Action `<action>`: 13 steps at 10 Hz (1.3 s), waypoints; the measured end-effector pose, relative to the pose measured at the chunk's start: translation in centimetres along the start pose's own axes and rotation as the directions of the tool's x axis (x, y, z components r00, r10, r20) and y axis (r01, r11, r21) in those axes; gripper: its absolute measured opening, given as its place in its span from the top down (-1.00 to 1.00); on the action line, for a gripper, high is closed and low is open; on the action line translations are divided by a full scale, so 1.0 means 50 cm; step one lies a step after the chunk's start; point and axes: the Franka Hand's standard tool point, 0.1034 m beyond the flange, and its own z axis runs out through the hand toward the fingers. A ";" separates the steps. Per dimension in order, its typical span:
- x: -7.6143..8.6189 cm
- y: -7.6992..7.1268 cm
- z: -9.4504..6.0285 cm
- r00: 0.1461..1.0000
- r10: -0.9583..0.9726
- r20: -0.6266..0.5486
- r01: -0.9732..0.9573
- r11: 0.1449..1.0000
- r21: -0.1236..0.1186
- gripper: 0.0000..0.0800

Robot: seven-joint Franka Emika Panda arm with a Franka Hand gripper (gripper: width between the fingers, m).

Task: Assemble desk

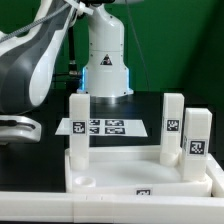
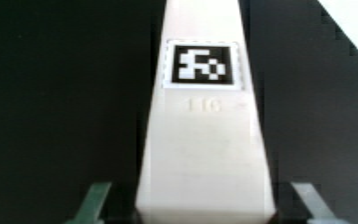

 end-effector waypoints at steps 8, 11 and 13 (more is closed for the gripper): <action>-0.061 -0.033 -0.117 0.994 -0.026 -0.102 0.027 1.000 0.005 0.27; -0.072 -0.065 -0.183 0.986 0.031 -0.162 -0.028 0.999 0.019 0.27; -0.092 -0.097 -0.214 0.956 0.108 -0.273 -0.086 0.992 0.091 0.27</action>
Offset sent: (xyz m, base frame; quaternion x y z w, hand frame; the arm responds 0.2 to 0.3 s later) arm 0.0254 0.0256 0.0733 0.0672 0.0167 -0.0233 0.9973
